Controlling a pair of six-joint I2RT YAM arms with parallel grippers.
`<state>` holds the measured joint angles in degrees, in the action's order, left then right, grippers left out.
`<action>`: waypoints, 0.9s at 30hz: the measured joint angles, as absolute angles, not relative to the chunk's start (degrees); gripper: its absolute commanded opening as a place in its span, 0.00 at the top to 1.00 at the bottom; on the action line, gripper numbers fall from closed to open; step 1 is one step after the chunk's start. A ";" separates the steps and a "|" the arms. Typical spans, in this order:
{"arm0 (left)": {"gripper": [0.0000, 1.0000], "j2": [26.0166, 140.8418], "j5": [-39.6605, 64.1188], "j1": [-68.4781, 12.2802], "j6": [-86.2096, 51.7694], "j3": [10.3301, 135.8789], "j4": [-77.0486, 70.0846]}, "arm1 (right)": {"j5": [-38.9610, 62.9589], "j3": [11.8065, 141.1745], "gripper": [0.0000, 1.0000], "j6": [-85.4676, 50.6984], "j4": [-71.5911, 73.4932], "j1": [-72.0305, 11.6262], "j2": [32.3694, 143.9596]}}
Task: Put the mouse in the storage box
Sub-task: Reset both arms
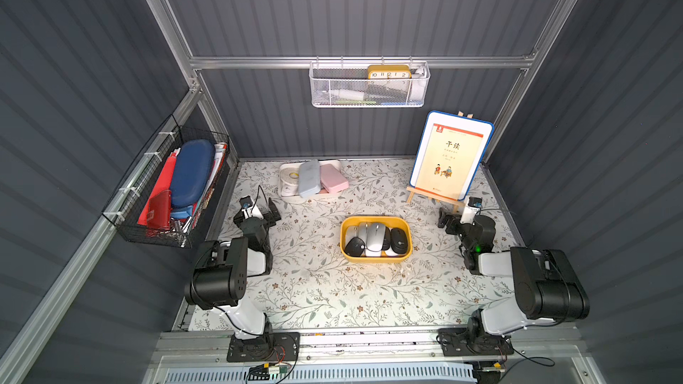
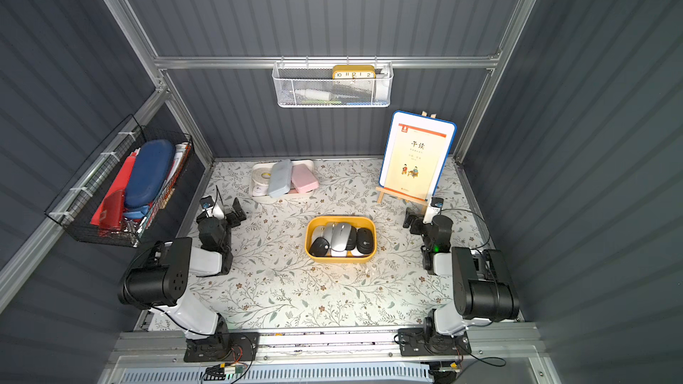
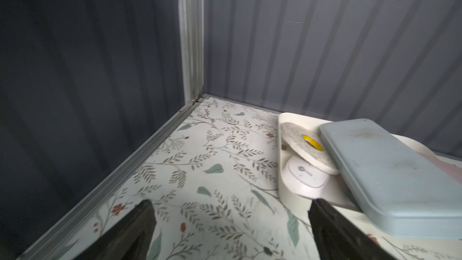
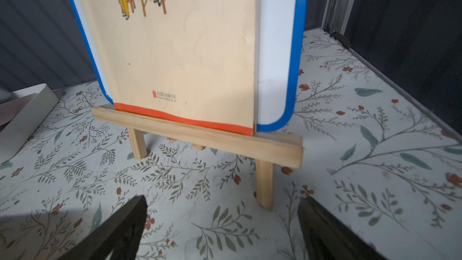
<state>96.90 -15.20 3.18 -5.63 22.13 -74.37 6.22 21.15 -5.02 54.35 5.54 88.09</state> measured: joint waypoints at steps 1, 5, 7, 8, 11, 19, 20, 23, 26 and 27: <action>0.01 97.36 -15.77 3.31 -5.96 21.82 -75.66 | 5.96 21.50 0.01 -4.86 54.30 5.08 88.23; 0.01 97.58 -18.28 3.31 -7.44 24.53 -75.13 | 4.62 22.04 0.01 -4.14 53.06 3.57 88.86; 0.01 97.58 -18.98 3.31 -7.88 25.63 -75.26 | 4.27 22.04 0.01 -3.95 52.38 3.36 88.90; 0.01 97.58 -19.31 3.31 -8.10 25.78 -75.29 | 4.14 22.04 0.01 -3.92 52.18 3.36 88.90; 0.00 97.58 -19.84 3.31 -8.45 25.78 -74.98 | 3.70 22.04 0.01 -3.81 51.81 3.36 88.90; 0.01 97.58 -20.43 3.31 -8.56 25.78 -74.94 | 2.72 22.04 0.01 -2.83 51.00 2.17 88.90; 0.00 97.58 -20.51 3.31 -8.56 25.78 -74.94 | 2.70 22.04 0.01 -2.74 50.92 2.17 88.90; 0.00 97.58 -20.67 3.31 -8.56 25.78 -74.94 | 2.52 22.04 0.01 -2.59 50.78 2.17 88.90; 0.01 97.58 -20.67 3.31 -8.56 25.78 -74.94 | 1.85 22.06 0.01 -2.48 50.61 2.02 88.90; 0.01 97.58 -20.67 3.31 -8.56 25.78 -74.94 | 1.43 22.09 0.01 -2.48 50.50 1.91 88.90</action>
<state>97.58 -20.67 3.31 -8.56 25.78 -74.94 1.43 22.09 -2.48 50.50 1.91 88.90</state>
